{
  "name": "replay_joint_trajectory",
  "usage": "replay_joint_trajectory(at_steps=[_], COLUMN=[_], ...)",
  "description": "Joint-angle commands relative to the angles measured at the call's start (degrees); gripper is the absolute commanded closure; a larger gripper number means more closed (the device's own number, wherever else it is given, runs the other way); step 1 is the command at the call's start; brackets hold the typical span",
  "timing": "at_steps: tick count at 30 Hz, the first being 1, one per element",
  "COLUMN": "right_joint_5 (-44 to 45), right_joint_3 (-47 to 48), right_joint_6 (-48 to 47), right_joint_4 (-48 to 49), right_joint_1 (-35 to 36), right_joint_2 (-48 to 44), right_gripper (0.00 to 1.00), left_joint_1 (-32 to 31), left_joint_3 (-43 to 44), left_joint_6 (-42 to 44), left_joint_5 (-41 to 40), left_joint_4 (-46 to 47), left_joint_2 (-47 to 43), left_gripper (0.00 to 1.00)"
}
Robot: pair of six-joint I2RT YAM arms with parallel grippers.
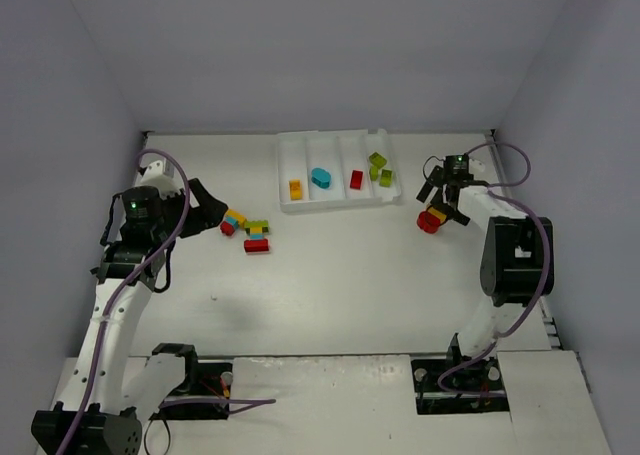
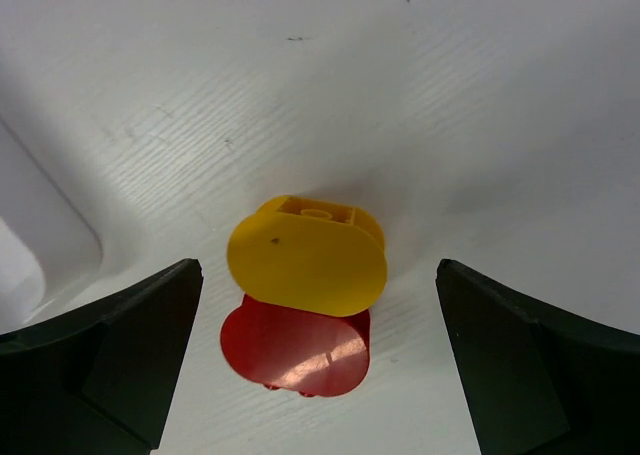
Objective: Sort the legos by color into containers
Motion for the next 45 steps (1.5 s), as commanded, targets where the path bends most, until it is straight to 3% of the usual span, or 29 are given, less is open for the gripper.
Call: replay_joint_trajectory(at_steps=[1,7,11,17,24,32,39,40,45], right_joint_5=[3.4,3.5,2.6,-0.2,-4.5,-15.1,-19.6,-19.7,-18.4], right_joint_3=[2.3,4.2,4.0,2.8,1.7,-2.7,-12.4,-13.5,-19.7], right_joint_6=[2.5,3.1,3.1,3.4,2.4,-2.3,0.6,2.7,7.9], right_joint_4=[0.0,-0.7,-0.7,-0.8,0.1,8.0,17.8,18.7,24.3], right_joint_1=[-0.5,-0.5,-0.5,-0.5,-0.2,3.2,11.9,13.8,19.2], right_joint_2=[1.7,5.6,6.3,5.9,4.4,-7.8,-24.4,-28.0,-36.8], right_gripper=[0.00,0.01,0.08,0.41,0.99,1.00,1.00,1.00,1.00], left_joint_1=[-0.3,-0.3,-0.3,-0.3,-0.5,-4.3,-23.4,-29.1,-47.5], left_joint_3=[2.3,2.3,2.3,2.3,2.3,1.5,-1.5,-2.0,-1.0], left_joint_6=[0.2,0.1,0.1,0.2,0.4,1.4,-9.9,-11.1,-13.4], left_joint_5=[1.0,1.1,1.1,1.0,1.2,4.9,-4.3,-6.1,-22.8], left_joint_4=[3.3,3.3,3.3,3.3,3.4,5.0,7.7,9.9,15.2], left_joint_2=[-0.7,-0.7,-0.7,-0.7,-0.9,-2.8,-5.8,-6.0,-1.7], left_gripper=[0.27,0.27,0.27,0.27,0.27,0.27,0.27,0.27,0.27])
